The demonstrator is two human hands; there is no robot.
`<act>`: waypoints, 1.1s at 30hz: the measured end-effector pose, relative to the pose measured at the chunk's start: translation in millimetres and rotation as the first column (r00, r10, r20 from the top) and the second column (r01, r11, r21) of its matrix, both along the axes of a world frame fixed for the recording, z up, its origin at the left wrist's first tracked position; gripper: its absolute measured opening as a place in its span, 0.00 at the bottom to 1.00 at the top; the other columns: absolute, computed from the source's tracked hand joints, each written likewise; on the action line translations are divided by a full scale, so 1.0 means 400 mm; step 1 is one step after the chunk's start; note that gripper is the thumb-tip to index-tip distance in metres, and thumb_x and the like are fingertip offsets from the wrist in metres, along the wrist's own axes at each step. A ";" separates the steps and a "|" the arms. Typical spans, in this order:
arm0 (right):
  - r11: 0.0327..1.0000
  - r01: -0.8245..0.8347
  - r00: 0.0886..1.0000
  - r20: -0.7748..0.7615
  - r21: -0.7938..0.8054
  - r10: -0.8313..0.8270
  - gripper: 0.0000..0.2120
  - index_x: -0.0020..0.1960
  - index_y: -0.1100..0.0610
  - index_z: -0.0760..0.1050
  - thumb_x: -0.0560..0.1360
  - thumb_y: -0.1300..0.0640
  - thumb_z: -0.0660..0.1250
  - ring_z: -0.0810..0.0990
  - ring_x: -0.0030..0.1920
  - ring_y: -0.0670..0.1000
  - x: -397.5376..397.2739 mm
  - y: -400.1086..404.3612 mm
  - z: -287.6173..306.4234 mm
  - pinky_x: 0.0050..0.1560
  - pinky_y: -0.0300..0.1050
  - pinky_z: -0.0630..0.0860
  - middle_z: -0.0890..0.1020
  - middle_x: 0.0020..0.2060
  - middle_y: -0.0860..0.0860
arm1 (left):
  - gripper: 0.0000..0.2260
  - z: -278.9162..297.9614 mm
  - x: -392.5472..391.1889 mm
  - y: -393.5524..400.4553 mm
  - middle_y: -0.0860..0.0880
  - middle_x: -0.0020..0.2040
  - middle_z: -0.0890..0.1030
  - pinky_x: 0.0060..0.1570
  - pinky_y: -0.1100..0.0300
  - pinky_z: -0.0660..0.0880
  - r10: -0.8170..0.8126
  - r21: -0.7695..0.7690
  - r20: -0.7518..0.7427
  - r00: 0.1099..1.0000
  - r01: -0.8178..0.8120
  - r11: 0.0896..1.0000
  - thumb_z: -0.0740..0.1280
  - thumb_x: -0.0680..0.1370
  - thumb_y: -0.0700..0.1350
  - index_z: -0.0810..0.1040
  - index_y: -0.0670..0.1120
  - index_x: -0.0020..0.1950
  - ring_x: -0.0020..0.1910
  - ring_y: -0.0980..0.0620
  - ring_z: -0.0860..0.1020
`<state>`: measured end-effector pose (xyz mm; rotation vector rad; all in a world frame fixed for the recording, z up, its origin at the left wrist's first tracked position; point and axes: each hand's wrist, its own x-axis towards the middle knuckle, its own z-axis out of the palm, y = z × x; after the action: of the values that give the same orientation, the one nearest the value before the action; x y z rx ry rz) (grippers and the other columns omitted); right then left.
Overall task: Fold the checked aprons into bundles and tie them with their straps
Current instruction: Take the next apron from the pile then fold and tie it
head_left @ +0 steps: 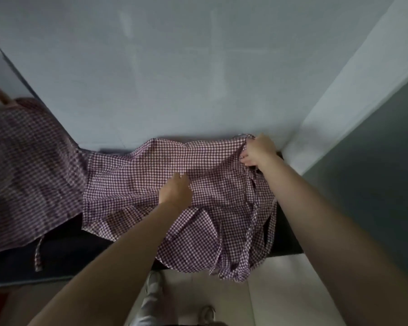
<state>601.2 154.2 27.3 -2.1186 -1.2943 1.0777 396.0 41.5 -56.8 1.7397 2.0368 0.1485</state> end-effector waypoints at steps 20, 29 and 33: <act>0.753 -0.554 0.606 0.447 -0.355 0.657 0.20 0.69 0.58 0.67 0.79 0.52 0.61 0.72 0.64 0.59 0.000 -0.346 -0.381 0.63 0.57 0.72 0.71 0.65 0.55 | 0.22 -0.159 0.030 -0.138 0.45 0.68 0.67 0.65 0.42 0.68 -0.286 -0.418 -0.198 0.938 0.183 0.890 0.62 0.77 0.60 0.78 0.48 0.65 0.67 0.41 0.68; 0.787 -0.598 0.798 -0.022 -0.151 0.602 0.15 0.47 0.59 0.77 0.76 0.46 0.68 0.78 0.41 0.50 -0.036 -0.449 -0.342 0.38 0.43 0.72 0.80 0.41 0.50 | 0.07 -0.058 0.026 -0.150 0.51 0.46 0.83 0.54 0.53 0.76 0.169 -0.036 0.304 0.937 -0.166 0.985 0.64 0.78 0.45 0.82 0.49 0.48 0.47 0.50 0.79; 0.811 -0.530 0.822 0.083 -0.249 0.563 0.03 0.43 0.59 0.73 0.75 0.61 0.65 0.76 0.37 0.52 -0.029 -0.466 -0.363 0.36 0.46 0.71 0.77 0.38 0.52 | 0.09 0.001 0.013 -0.147 0.50 0.47 0.82 0.46 0.56 0.77 0.233 0.101 0.382 0.894 -0.291 0.951 0.62 0.80 0.41 0.81 0.47 0.54 0.43 0.51 0.78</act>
<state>589.7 -32.0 -117.9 -2.0556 -2.0365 1.3505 401.2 -17.2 -56.5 1.3801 2.0047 0.6844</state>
